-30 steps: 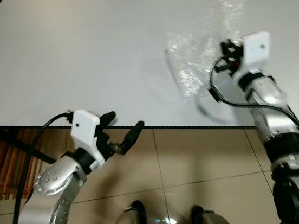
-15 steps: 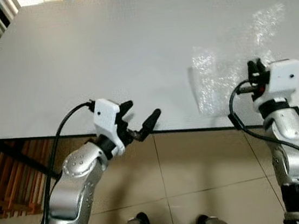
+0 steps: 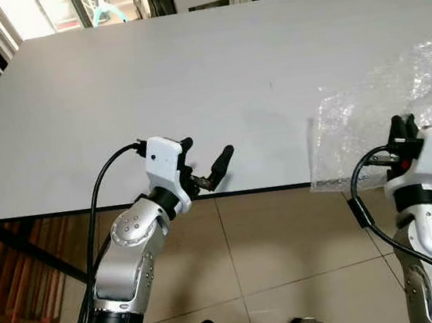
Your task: Picking trash to rubbish bin
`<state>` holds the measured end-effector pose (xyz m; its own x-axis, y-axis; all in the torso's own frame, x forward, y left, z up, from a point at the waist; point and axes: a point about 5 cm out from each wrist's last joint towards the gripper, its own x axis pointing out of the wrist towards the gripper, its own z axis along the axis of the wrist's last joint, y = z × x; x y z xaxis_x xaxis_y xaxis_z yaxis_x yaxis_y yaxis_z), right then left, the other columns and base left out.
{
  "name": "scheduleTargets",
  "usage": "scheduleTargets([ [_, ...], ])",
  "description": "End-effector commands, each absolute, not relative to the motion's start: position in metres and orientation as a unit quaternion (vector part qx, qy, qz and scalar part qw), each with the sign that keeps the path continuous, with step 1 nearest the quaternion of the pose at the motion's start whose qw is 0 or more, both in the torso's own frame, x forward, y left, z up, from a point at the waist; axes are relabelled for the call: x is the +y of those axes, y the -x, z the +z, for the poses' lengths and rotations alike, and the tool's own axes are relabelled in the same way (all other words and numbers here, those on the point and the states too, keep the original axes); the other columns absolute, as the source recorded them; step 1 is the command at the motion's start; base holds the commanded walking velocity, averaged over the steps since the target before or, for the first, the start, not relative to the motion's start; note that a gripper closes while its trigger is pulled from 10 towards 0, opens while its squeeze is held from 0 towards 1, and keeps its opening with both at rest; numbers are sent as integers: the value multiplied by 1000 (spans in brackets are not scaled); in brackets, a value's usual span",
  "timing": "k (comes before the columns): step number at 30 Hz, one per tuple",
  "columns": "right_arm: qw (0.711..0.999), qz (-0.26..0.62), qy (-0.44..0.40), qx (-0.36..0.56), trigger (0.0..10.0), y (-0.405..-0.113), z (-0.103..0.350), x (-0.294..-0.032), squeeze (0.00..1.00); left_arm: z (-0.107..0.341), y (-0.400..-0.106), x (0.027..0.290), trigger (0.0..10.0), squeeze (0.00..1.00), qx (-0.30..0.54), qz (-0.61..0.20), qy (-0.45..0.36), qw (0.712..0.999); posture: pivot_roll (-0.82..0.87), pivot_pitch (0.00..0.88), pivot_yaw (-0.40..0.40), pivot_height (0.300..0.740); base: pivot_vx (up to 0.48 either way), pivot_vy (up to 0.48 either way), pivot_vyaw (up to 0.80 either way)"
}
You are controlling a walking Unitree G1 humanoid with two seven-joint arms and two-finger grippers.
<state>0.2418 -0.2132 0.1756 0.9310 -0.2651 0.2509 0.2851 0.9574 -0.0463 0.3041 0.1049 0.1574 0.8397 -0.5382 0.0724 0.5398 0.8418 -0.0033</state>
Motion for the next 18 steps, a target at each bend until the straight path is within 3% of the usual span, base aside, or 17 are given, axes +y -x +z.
scheduleTargets([
  [1,980,-148,49,-124,0,-237,180,-215,0,156,-306,108,10000,0,-35,-266,2,963,-180,111,101,740,0,0,0],
  [13,986,-121,57,-99,0,-237,178,-203,0,145,-308,115,10000,0,-26,-238,1,971,-165,111,87,740,0,0,0],
  [18,988,-110,54,-92,0,-238,177,-200,0,141,-308,115,10000,0,-17,-234,11,972,-163,108,79,740,0,0,-460],
])
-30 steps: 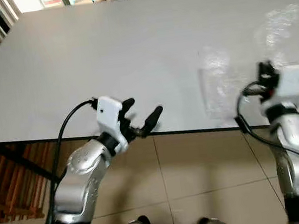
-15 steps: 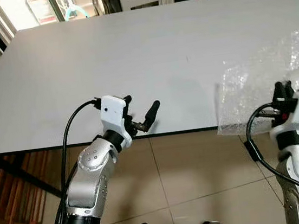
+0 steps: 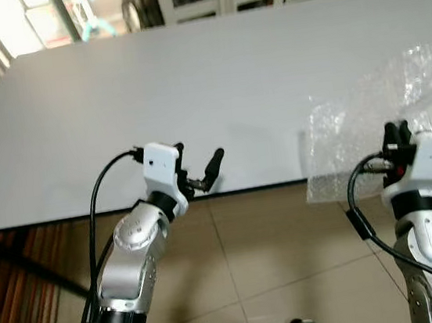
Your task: Picking trash to rubbish bin
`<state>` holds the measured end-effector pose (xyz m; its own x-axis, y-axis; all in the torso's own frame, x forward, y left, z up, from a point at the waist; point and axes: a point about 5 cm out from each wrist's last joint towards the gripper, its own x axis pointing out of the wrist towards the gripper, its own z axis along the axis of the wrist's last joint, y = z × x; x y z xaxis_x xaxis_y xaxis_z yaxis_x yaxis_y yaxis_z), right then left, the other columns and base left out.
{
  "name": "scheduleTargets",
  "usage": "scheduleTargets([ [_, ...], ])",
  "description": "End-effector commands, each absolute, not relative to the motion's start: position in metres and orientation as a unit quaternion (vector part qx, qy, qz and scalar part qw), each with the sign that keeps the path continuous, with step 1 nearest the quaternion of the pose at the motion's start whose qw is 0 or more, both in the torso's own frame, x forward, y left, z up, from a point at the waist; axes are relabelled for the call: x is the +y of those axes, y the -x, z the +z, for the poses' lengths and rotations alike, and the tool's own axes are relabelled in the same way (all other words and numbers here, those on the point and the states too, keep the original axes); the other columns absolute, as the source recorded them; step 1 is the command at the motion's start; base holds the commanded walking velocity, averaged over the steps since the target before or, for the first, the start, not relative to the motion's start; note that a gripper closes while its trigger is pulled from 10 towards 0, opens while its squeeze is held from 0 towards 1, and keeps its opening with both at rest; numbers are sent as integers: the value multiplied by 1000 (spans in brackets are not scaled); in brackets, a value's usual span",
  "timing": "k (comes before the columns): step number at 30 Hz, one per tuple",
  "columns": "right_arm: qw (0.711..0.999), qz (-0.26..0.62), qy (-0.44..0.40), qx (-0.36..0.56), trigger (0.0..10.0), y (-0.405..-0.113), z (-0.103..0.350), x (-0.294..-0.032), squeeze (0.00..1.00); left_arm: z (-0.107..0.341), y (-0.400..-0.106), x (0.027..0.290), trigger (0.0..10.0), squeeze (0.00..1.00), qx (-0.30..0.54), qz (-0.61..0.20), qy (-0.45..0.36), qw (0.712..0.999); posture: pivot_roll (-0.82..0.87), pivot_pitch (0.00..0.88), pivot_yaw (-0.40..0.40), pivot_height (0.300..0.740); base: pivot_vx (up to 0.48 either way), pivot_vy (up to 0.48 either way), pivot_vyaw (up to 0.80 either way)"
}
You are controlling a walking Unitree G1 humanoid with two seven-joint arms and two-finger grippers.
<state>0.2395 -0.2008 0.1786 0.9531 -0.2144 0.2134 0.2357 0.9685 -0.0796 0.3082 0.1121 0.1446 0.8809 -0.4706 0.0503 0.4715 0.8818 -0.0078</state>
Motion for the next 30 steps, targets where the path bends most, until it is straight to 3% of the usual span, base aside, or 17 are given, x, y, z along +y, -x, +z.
scheduleTargets([
  [1,989,-108,55,-90,0,-239,176,-199,0,141,-309,115,10000,0,-18,-233,10,972,-163,108,79,740,0,0,0],
  [16,991,-105,48,-74,0,-241,171,-198,0,138,-307,114,10000,0,-7,-247,6,969,-153,114,78,740,0,0,0],
  [23,991,-104,46,-71,0,-242,170,-197,0,139,-306,114,10000,0,-9,-251,7,968,-150,118,80,740,0,-434,0],
  [30,992,-103,46,-65,0,-242,167,-196,0,138,-304,112,10000,0,-6,-259,7,966,-146,123,76,740,0,0,0],
])
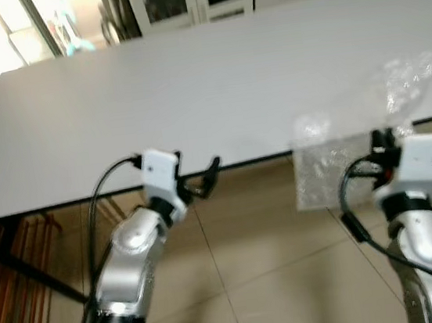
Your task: Picking trash to rubbish bin
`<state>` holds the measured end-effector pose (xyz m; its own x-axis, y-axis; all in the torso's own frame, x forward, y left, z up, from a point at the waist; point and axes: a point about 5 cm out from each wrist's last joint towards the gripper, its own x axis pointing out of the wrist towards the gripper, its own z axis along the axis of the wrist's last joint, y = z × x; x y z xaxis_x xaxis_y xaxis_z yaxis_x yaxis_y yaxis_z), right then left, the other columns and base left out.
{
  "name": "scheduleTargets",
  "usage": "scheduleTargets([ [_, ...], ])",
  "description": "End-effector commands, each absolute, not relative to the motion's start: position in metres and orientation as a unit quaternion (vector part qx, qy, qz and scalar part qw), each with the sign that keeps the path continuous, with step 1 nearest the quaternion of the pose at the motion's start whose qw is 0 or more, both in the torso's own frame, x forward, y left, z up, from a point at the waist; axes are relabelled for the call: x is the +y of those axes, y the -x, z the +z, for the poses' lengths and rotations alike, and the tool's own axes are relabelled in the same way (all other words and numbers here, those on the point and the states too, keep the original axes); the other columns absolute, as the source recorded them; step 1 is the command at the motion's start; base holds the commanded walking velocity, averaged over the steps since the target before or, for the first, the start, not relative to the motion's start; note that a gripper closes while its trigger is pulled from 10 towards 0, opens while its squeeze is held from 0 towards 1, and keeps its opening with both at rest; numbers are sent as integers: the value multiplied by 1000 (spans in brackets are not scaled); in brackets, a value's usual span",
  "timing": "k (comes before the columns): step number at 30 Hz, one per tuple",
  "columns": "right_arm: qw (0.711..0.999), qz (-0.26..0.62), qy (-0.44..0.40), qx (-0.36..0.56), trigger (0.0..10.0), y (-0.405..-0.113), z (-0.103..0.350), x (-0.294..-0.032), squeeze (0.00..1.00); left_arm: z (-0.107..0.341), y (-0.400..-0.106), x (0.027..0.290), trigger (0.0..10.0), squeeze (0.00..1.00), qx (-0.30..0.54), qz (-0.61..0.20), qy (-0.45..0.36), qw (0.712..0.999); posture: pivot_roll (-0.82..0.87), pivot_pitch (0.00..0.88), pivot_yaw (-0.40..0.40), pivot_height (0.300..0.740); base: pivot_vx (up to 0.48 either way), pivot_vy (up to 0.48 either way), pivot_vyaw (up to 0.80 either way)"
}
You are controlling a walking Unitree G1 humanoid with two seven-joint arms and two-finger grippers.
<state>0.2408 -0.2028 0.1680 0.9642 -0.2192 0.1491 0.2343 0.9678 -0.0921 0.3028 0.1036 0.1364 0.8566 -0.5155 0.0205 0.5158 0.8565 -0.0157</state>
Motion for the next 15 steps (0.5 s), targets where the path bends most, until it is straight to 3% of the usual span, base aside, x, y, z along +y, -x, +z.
scheduleTargets([
  [1,992,-101,46,-64,0,-242,167,-195,0,137,-304,112,10000,0,-5,-259,8,966,-146,123,76,740,0,0,0],
  [15,993,-87,47,-63,0,-247,167,-194,0,138,-302,111,10000,0,-9,-260,8,966,-137,126,61,740,0,0,0],
])
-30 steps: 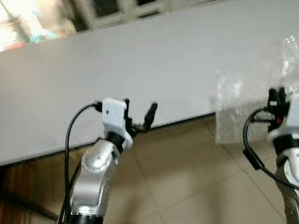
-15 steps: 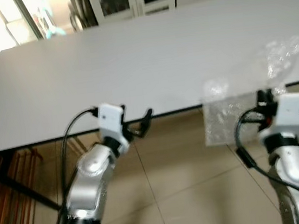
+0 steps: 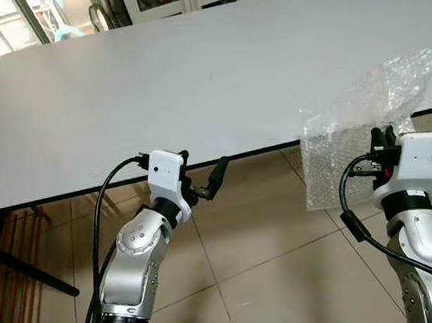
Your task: Picking trash to rubbish bin
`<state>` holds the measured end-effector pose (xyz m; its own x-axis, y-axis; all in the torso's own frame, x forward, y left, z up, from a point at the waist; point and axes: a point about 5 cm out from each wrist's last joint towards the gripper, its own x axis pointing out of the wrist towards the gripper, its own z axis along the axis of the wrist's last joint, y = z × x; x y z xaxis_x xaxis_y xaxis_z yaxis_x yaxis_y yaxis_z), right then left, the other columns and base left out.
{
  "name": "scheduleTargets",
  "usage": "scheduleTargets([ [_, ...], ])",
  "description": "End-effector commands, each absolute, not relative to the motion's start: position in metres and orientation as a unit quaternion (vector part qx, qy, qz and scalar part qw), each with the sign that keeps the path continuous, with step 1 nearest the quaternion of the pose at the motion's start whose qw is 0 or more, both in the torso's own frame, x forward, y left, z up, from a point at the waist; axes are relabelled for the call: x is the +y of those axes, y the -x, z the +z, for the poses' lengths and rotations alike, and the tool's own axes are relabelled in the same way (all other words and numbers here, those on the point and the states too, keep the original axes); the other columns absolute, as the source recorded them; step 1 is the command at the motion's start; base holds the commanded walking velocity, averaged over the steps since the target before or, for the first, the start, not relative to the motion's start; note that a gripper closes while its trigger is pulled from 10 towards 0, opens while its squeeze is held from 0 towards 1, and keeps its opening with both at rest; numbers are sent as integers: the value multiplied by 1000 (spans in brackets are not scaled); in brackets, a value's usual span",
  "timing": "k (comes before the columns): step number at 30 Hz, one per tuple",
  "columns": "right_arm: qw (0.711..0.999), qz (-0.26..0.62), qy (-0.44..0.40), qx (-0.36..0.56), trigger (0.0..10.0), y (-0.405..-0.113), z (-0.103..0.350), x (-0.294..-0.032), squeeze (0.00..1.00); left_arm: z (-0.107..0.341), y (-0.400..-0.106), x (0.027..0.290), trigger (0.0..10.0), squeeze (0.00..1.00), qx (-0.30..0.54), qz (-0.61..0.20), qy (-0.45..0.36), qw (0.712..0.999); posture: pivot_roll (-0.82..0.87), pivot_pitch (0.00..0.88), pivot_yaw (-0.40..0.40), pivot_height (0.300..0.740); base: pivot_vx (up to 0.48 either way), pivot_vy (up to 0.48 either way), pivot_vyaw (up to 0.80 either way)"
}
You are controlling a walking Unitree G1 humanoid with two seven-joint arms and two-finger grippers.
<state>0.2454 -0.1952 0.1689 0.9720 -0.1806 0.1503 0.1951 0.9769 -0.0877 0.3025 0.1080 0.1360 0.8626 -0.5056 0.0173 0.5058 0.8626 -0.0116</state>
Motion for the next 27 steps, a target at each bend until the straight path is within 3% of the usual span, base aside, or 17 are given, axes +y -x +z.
scheduleTargets([
  [1,993,-86,48,-64,0,-248,168,-193,0,138,-301,111,10000,0,-10,-261,7,965,-136,129,61,740,0,-296,0],
  [27,993,-82,50,-70,0,-247,171,-192,0,137,-304,109,10000,0,-8,-259,6,966,-145,133,53,740,0,-480,0],
])
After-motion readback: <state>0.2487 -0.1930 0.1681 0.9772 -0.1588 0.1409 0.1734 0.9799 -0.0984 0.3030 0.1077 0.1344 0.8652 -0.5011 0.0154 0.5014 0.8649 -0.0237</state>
